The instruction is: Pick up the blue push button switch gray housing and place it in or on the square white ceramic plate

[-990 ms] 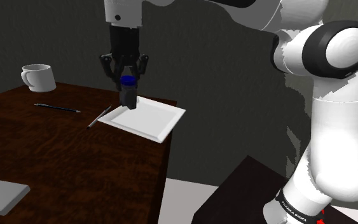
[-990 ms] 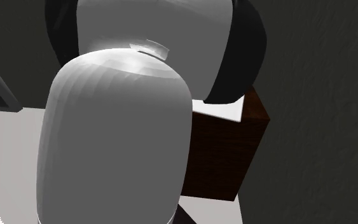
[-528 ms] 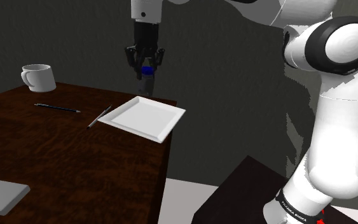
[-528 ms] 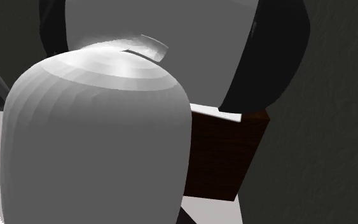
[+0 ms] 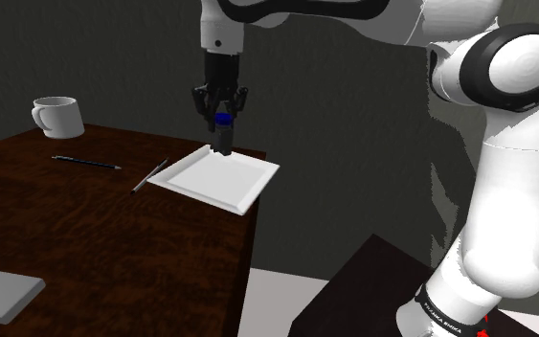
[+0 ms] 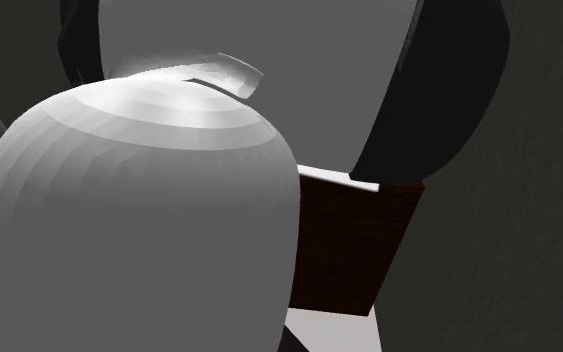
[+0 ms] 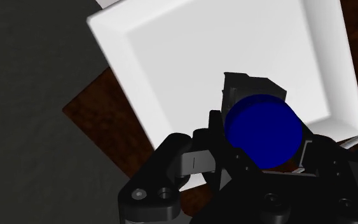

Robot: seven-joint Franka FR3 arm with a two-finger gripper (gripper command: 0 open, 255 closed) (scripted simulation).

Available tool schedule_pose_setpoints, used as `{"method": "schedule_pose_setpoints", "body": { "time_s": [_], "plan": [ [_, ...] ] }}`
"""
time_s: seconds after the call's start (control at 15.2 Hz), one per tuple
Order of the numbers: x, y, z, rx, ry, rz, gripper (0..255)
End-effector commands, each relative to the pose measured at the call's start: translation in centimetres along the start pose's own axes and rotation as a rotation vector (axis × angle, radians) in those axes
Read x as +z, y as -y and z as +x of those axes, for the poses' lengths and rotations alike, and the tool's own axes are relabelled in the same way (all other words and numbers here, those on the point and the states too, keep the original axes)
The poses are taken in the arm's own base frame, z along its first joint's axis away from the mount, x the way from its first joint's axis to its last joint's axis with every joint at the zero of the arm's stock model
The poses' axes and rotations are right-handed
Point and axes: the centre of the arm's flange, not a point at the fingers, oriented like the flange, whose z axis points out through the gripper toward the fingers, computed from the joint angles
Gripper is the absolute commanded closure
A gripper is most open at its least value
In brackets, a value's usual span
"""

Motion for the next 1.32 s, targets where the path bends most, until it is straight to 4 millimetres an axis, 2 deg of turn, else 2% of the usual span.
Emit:
{"method": "schedule_pose_setpoints", "body": {
  "time_s": [0.0,0.59,1.06,1.12,1.25],
  "plan": [
    [1.0,0.0,0.0,0.000,-0.001,0.000,255],
    [5.7,0.0,0.2,0.000,-0.001,0.000,255],
    [5.7,0.0,0.2,0.000,-0.001,0.000,255],
    [5.7,0.0,0.2,0.000,-0.001,0.000,0],
    [5.7,0.0,0.2,0.000,-0.001,0.000,0]
  ]
}}
